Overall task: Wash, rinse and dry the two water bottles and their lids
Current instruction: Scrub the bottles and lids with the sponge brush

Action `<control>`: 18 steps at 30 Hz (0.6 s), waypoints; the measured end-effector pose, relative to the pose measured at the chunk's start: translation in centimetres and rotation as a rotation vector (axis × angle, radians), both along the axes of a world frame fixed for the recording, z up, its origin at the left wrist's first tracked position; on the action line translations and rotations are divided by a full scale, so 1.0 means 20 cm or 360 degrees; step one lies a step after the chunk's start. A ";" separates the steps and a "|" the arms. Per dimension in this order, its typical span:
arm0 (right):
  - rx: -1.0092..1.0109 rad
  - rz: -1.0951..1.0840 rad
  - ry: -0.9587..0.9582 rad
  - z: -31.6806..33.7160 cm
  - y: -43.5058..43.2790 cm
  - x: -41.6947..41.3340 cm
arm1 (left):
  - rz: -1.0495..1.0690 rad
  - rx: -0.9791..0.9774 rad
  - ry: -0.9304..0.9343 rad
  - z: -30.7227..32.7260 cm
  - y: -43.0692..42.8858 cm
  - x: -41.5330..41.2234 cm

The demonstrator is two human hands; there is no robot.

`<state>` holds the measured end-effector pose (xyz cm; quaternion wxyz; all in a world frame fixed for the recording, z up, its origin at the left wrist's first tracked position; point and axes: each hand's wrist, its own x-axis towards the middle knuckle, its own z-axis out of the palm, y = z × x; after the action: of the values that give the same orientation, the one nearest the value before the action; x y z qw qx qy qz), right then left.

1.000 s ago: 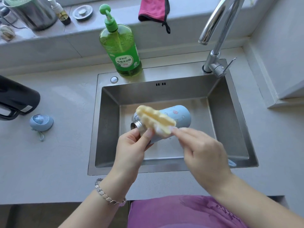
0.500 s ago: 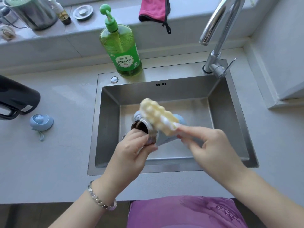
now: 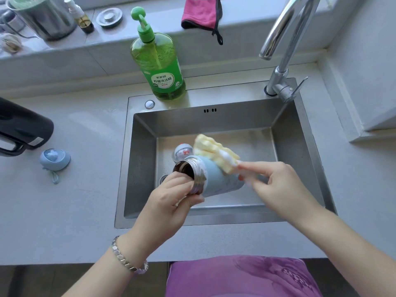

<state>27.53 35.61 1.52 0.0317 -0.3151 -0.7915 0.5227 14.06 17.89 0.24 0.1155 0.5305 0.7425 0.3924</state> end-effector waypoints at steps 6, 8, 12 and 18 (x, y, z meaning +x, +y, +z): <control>0.0036 -0.0217 -0.0128 -0.11 0.02 0.04 | 0.0215 0.0011 -0.0154 -0.03 -0.01 0.01; 0.0016 -0.0182 0.0030 -0.09 -0.03 0.04 | 0.0286 0.0028 -0.0254 -0.04 0.00 0.01; -0.0188 -0.0305 0.0120 -0.16 -0.07 0.06 | 0.0355 0.0047 -0.0388 -0.04 0.01 0.00; -0.1443 -0.0766 -0.0032 -0.22 0.02 0.00 | 0.0532 0.0027 -0.1023 -0.07 0.00 -0.01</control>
<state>27.62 36.00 -2.79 0.0037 -0.4755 -0.3907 0.7882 13.93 17.85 -1.13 0.2729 0.2524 0.7414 0.5587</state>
